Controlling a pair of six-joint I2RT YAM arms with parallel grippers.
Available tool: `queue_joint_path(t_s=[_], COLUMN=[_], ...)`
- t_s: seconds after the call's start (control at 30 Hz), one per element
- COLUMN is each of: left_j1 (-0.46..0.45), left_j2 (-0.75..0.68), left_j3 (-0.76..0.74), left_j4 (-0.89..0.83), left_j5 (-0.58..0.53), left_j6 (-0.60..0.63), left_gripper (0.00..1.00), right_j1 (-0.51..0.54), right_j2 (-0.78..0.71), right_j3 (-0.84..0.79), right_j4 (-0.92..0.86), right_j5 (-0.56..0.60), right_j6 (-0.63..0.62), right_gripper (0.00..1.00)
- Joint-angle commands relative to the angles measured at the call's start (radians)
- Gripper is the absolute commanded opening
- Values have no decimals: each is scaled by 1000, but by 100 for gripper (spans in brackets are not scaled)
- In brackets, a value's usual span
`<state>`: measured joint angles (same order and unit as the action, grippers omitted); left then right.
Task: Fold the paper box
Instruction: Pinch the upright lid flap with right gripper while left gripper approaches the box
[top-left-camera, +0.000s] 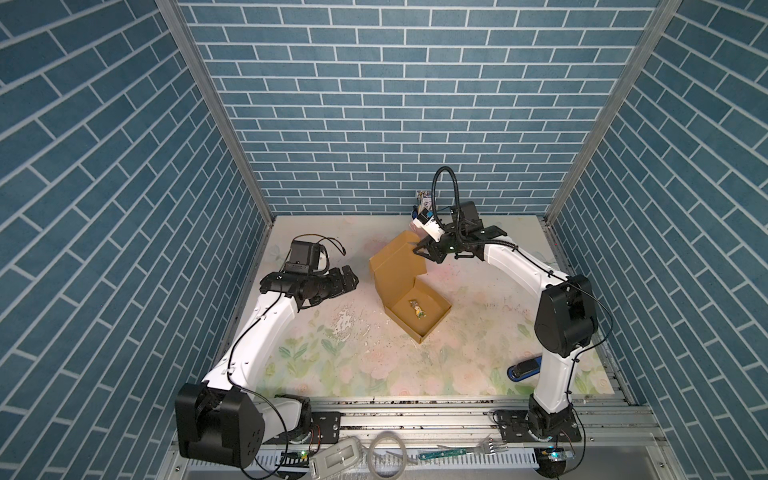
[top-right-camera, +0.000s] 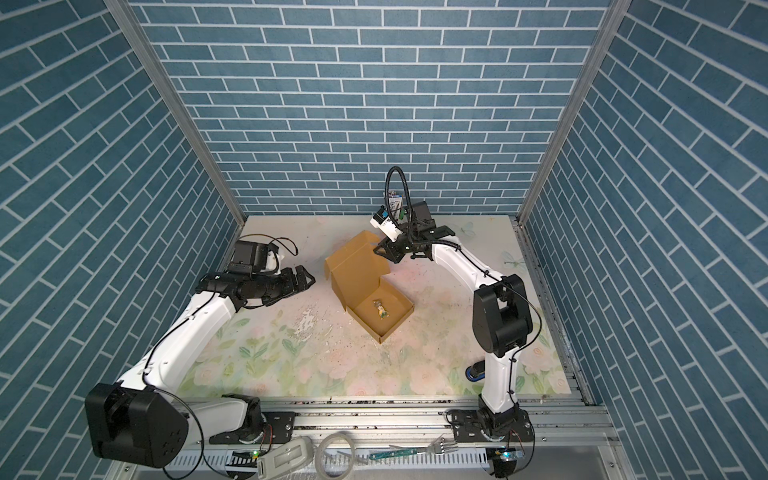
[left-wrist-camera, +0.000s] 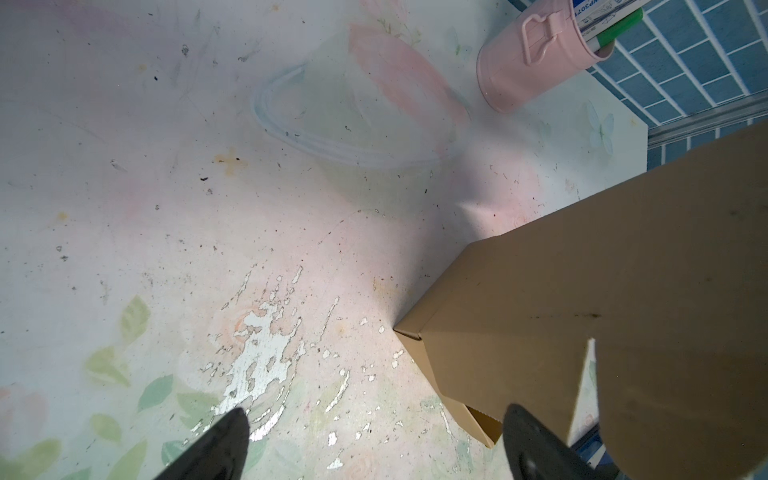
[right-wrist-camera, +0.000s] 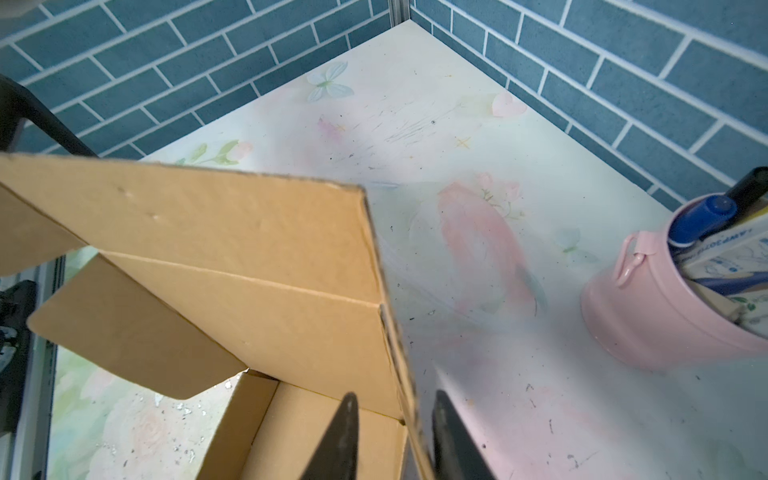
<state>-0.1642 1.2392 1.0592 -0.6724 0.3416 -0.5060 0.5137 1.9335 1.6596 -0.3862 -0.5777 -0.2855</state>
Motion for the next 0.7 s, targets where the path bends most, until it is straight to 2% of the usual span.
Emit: queue_joint_path(t_s=[0.0, 0.3, 0.67], left_j1=[-7, -24, -32], left_j2=[-21, -52, -69], left_j3=[-16, -40, -16], left_j4=[19, 34, 49], left_j5=[8, 4, 8], left_j6=[-6, -37, -36], left_gripper=[96, 96, 95], right_j1=[9, 23, 32], right_j2=[6, -30, -131], right_j3=[22, -24, -142], right_j4=[-28, 34, 149], right_j5=[41, 98, 280], right_j6=[-50, 4, 249], right_gripper=[20, 2, 0])
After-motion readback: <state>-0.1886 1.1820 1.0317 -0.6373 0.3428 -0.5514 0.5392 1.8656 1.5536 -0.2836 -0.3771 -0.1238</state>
